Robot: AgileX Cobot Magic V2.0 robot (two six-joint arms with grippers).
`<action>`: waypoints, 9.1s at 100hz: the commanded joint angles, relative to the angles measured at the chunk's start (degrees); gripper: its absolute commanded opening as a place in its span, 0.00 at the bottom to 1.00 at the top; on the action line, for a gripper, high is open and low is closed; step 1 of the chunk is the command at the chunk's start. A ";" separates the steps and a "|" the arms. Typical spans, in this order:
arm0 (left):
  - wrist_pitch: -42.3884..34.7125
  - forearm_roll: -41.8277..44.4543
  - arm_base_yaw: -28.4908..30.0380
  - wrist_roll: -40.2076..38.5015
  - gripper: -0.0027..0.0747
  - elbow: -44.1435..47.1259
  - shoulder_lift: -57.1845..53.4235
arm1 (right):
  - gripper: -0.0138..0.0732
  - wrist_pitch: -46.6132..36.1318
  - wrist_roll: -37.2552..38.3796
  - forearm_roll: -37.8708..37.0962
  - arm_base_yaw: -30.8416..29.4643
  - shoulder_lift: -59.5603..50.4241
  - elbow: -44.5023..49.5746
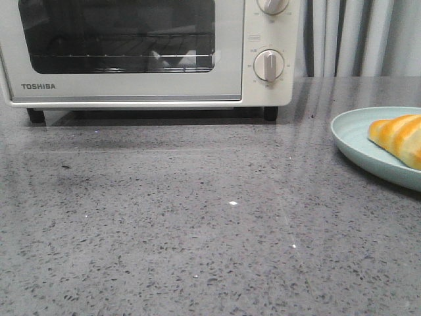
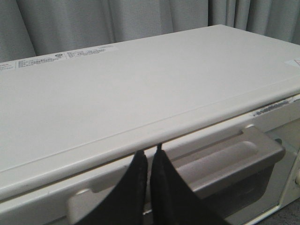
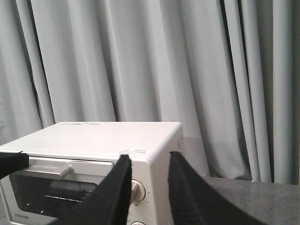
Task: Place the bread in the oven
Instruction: 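Pull the oven door down and open with the left gripper, then lower the right gripper over the croissant on the plate and grasp it, then lift the croissant with the right gripper and carry it toward the oven, then lower the held croissant onto the oven rack with the right gripper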
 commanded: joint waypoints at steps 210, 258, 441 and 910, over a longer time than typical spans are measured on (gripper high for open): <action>10.02 -2.04 -16.10 -0.06 0.01 17.85 -51.79 | 0.83 11.38 -0.15 -15.68 2.18 18.03 -2.02; 9.90 -1.81 -16.10 -0.06 0.01 17.85 -51.79 | 0.83 22.51 0.06 -12.46 -0.73 24.76 -2.23; 10.27 -0.44 -16.10 -0.06 0.01 16.31 -51.79 | 0.78 64.49 -6.15 -3.24 -0.73 50.18 -31.32; 10.39 0.73 -16.10 -0.06 0.01 16.21 -51.90 | 0.08 66.84 -39.41 8.05 20.99 71.61 -74.14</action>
